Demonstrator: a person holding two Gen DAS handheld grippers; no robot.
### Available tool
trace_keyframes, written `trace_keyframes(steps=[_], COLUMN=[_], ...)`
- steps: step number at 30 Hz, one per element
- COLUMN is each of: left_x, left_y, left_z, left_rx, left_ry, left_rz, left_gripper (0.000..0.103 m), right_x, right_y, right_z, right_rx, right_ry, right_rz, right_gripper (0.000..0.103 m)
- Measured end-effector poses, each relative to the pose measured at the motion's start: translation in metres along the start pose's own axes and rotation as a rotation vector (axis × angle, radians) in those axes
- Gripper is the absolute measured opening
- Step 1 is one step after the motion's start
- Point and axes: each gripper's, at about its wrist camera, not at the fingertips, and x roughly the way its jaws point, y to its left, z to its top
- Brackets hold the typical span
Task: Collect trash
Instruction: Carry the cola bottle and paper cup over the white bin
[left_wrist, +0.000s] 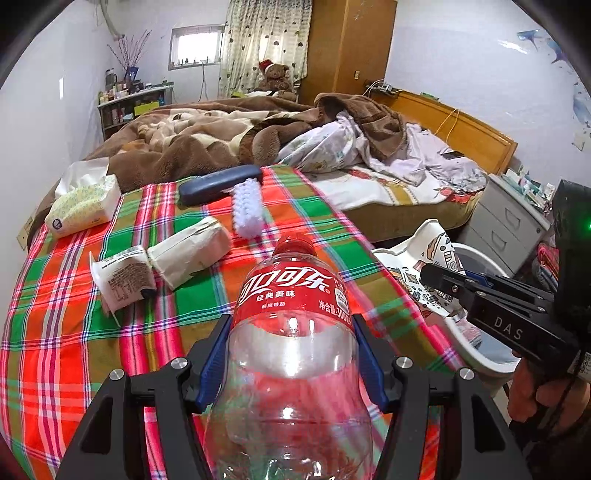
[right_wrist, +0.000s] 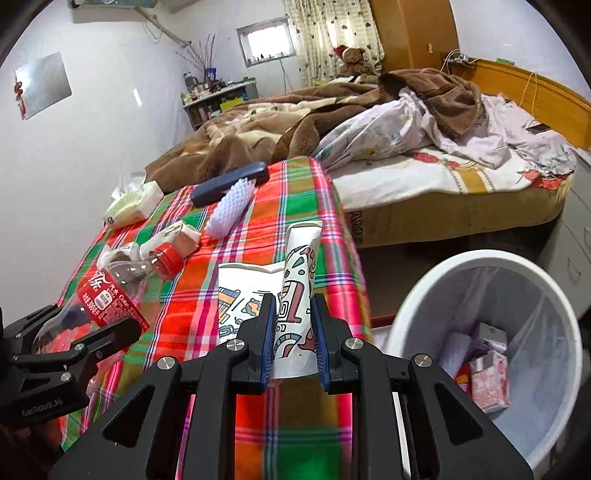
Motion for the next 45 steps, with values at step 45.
trace_keyframes(steps=[45], left_x=[0.051], left_y=[-0.215], left_z=[-0.002], left_rx=[0.235], left_ry=[0.044], left_rz=[-0.22], left_gripper=[0.062], right_x=[-0.055], right_y=[-0.156], right_z=[-0.043], right_rx=[0.18], right_ry=[-0.002], right_rz=[-0.259], right_gripper=[0.02])
